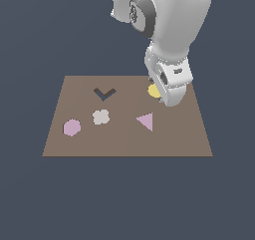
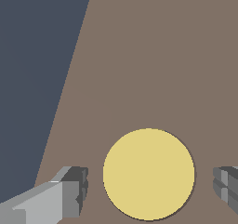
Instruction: Insert a designated object into the corresponding slot on a board.
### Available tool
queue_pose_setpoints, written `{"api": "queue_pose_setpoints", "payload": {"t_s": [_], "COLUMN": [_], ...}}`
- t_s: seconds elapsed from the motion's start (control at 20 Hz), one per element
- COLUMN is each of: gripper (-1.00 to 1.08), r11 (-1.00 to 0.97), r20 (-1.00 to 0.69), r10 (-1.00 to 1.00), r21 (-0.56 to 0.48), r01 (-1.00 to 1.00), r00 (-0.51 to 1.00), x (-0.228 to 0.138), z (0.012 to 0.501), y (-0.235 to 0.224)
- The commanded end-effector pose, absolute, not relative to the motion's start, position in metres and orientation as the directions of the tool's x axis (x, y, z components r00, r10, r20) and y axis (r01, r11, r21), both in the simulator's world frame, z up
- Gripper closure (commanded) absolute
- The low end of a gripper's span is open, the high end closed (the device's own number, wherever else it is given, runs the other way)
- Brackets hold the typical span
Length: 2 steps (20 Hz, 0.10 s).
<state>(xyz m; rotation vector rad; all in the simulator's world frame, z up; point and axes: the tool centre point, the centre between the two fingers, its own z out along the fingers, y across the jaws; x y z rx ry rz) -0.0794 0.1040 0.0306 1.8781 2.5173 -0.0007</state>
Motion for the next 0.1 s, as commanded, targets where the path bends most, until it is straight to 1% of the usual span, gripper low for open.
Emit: {"api": "queue_pose_setpoints", "payload": {"t_s": [0.0,0.05], "gripper": [-0.92,-0.92], "r11": [0.285,0.285], "r20": [-0.001,-0.001], "r10": [0.959,0.959], "r21": [0.0,0.0], "r01": [0.959,0.959], "r00": [-0.285,-0.285], "x": [-0.0794,-0.0794], "z": [0.0306,0.0306], "y": [0.104,0.104]}}
